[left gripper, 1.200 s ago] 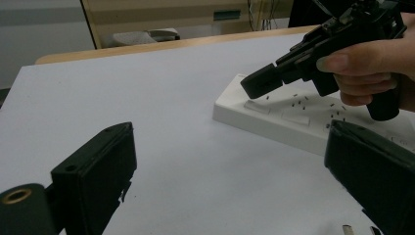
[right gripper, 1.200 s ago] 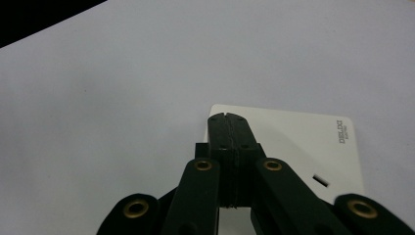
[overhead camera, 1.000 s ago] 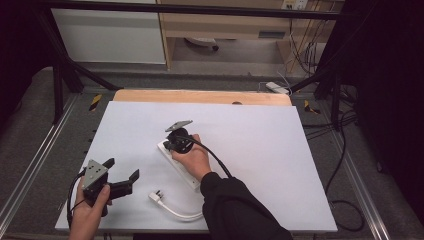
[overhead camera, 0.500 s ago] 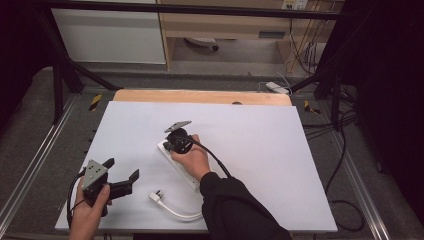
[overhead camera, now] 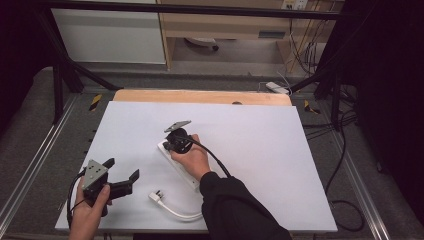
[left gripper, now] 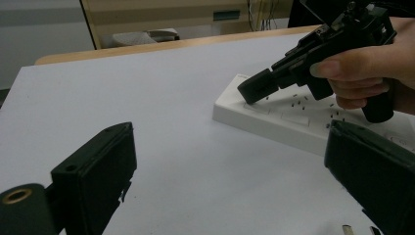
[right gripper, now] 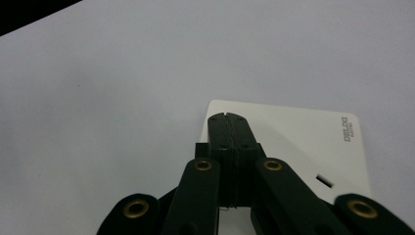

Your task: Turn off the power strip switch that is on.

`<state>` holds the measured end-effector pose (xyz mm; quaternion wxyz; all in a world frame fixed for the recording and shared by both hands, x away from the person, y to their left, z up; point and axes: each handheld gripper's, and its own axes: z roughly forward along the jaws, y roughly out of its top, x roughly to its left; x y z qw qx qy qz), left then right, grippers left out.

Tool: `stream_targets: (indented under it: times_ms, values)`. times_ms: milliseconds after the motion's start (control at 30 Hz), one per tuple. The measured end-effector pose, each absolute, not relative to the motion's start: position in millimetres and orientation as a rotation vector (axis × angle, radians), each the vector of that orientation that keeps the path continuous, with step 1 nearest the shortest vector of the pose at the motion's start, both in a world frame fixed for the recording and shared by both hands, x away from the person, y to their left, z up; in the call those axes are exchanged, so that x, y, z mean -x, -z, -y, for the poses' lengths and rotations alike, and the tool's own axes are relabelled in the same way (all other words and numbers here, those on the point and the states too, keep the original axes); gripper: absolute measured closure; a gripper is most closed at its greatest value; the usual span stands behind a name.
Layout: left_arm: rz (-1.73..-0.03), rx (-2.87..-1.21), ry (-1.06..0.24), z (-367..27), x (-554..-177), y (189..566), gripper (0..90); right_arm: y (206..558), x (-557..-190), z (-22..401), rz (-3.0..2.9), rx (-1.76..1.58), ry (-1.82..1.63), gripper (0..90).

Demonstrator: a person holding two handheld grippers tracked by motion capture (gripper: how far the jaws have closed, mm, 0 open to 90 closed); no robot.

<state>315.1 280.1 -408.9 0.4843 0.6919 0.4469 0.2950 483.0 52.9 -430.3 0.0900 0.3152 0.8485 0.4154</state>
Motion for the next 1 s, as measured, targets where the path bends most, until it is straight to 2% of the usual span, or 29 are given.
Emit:
stream_targets:
  times_ms: [1000]
  values:
    - [-1.085, -1.686, -0.718, -280.1, -315.1, 408.8, 5.0, 430.7, -482.2, -56.3, -2.536, -0.923, -1.209, 90.0]
